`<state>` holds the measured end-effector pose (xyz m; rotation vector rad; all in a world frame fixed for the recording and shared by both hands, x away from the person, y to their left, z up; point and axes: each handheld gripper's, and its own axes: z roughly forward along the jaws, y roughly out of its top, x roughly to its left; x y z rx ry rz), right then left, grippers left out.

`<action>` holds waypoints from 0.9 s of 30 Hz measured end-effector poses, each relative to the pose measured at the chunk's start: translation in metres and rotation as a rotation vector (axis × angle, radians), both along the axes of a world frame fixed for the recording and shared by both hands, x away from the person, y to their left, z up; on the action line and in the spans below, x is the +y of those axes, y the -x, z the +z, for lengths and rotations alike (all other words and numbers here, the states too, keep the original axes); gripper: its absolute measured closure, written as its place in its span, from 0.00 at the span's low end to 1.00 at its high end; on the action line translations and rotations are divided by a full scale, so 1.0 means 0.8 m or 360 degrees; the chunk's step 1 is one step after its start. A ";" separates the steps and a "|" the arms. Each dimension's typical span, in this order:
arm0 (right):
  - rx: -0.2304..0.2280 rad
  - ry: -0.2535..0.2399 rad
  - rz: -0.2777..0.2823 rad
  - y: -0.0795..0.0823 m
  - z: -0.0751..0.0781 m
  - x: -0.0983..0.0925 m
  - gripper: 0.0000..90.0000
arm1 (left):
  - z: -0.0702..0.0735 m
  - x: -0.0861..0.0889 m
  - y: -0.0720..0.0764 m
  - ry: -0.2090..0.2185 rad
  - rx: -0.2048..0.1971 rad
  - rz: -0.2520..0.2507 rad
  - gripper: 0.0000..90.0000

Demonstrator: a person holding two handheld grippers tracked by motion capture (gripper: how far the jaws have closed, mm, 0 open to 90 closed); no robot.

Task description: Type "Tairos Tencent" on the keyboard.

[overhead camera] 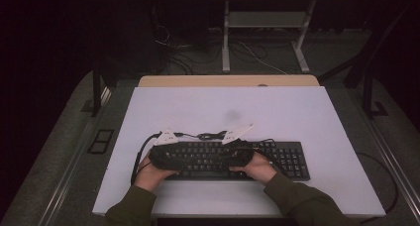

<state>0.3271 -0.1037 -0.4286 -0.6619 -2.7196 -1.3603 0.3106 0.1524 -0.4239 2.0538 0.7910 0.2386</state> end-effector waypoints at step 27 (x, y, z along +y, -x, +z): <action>0.0015 0.0138 0.0035 0.010 -0.009 0.003 0.99 | -0.001 0.002 0.001 -0.0006 0.0001 0.0000 0.31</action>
